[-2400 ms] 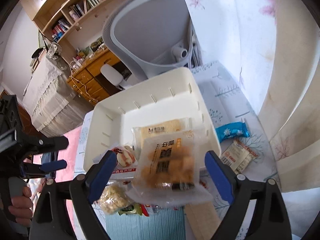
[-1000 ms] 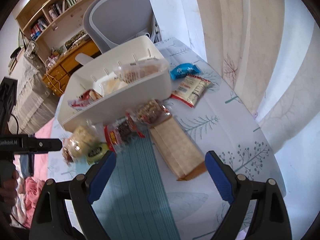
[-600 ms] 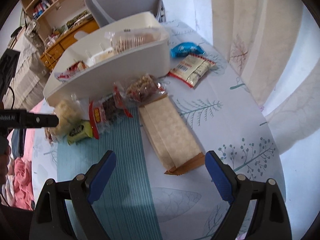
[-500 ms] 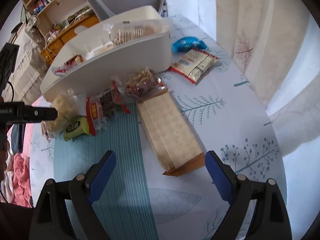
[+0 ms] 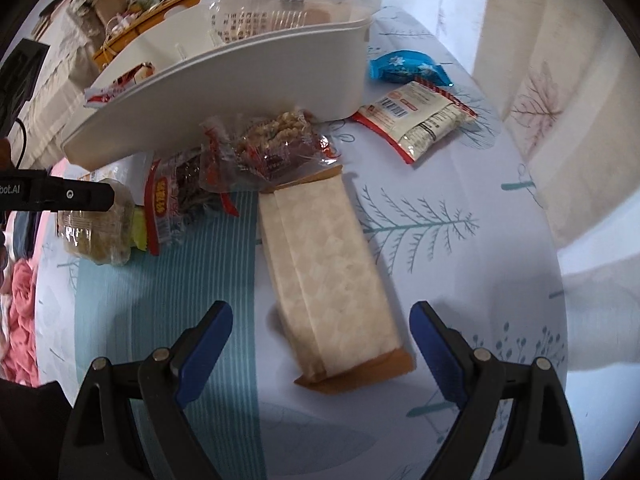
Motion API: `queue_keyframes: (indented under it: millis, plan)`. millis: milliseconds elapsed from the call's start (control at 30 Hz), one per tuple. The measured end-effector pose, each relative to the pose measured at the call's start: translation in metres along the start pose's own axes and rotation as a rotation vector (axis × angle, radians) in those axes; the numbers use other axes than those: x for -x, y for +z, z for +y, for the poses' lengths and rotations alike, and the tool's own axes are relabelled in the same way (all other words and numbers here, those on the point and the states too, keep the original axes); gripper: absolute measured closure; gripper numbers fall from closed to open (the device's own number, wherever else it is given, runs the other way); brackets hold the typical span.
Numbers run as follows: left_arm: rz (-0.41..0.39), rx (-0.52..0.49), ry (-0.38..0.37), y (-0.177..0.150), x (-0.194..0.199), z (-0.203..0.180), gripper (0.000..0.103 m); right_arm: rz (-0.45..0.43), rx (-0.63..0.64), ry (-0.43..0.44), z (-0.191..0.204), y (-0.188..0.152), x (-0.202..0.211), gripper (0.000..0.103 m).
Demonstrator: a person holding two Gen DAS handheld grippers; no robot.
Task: Organize snacks
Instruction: 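Grasp a small cracker bag with the left tool while the right tool grasps the wafer bar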
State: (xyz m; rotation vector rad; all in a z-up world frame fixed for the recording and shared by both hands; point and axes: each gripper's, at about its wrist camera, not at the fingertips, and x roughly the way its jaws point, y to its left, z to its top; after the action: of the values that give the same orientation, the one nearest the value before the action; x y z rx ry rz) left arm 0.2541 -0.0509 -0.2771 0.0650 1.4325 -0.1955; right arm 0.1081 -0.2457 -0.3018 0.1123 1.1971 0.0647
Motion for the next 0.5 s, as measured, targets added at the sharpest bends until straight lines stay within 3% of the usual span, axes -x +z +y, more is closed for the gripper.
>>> queue_keyframes:
  millis: [200, 367, 500]
  plan:
    - [0.007, 0.012, 0.027, 0.004, -0.007, -0.003, 0.01, 0.019, 0.05, 0.004, 0.002, 0.007, -0.01, 0.016]
    - [0.021, 0.006, 0.082, 0.003, -0.011, -0.007, 0.023, 0.028, 0.109, -0.037, 0.008, 0.008, -0.018, 0.027]
    - [0.041, 0.009, 0.062, 0.0, -0.008, 0.001, 0.026, 0.017, 0.12, -0.047, 0.011, 0.008, -0.017, 0.036]
